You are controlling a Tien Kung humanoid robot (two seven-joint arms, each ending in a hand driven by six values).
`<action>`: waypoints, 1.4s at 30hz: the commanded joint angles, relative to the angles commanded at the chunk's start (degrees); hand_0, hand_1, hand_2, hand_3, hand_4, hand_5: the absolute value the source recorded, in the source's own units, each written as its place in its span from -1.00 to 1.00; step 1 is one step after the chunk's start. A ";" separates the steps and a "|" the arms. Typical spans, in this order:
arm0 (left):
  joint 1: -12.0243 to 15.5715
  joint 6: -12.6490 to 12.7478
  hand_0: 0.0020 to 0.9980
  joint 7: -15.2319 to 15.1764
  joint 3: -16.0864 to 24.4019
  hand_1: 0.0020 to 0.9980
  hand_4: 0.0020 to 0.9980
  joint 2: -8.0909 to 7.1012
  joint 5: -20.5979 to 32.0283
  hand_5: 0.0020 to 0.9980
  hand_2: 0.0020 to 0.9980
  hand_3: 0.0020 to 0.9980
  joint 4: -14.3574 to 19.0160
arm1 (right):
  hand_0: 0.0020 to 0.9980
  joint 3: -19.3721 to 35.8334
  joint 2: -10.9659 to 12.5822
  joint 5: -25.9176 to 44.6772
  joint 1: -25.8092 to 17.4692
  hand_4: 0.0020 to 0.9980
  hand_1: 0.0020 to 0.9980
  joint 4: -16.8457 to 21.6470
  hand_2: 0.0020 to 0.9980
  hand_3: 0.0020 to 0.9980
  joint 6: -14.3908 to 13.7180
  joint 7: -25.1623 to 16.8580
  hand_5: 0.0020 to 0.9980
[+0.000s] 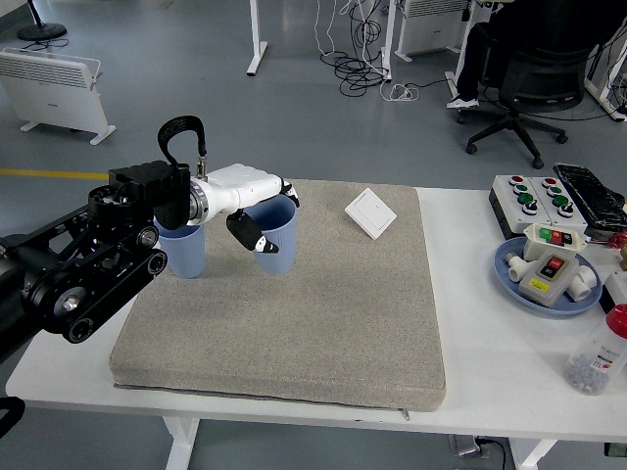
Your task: Push cup pick cup insert cup
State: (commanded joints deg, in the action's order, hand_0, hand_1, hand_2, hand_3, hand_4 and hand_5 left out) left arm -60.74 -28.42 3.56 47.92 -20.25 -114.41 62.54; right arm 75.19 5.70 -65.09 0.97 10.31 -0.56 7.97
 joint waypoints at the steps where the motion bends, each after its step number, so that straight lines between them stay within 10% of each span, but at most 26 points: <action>1: -0.39 -0.19 -0.27 0.03 0.47 0.00 0.10 -0.31 -0.04 -1.00 -0.04 -0.02 -0.24 | 0.39 0.03 0.01 0.00 0.00 -0.80 0.20 0.00 0.22 0.09 0.00 0.01 -0.17; 19: -4.37 -3.21 -0.21 1.53 8.69 0.03 0.06 -4.80 -5.47 -1.00 -0.03 -0.02 -11.16 | 0.39 -0.37 0.16 0.20 -0.35 -0.80 0.20 0.00 0.22 0.09 -0.02 0.22 -0.17; 42: -4.26 -1.40 -0.21 -0.73 5.61 0.05 0.06 -3.14 -7.20 -1.00 -0.02 -0.01 -17.72 | 0.39 -1.03 0.08 0.48 -0.51 -0.80 0.20 0.00 0.22 0.09 -0.01 0.22 -0.17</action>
State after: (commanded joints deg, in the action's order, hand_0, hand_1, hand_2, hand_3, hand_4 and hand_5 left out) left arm -65.00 -29.82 2.83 53.54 -23.39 -121.61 44.82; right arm 74.17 5.78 -64.61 0.46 10.31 -0.58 8.19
